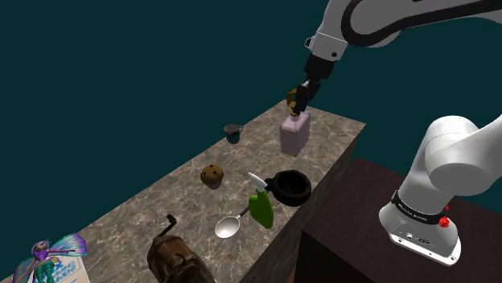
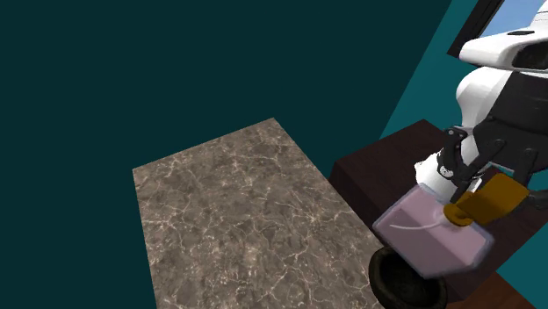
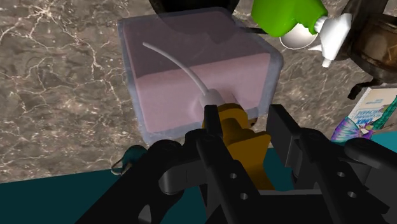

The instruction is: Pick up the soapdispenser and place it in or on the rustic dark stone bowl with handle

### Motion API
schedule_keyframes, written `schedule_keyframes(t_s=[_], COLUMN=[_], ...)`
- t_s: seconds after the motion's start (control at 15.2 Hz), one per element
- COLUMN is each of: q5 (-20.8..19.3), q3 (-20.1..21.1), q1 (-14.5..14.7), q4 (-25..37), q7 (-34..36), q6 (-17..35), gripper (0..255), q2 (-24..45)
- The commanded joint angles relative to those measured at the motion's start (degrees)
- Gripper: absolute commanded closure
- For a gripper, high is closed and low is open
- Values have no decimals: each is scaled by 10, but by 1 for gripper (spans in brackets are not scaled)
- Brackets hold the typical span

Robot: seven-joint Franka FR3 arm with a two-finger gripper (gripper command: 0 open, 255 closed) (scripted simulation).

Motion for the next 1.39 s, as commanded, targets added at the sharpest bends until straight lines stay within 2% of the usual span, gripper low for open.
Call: schedule_keyframes(t_s=[0.0, 0.13, 1.32], q5=[12, 25, 55], q3=[30, 61, 67], q1=[12, 25, 40], q4=[-14, -15, -133], q7=[34, 68, 34], q6=[2, 2, 152], gripper=[255, 255, 255], q2=[-20, -28, 6])
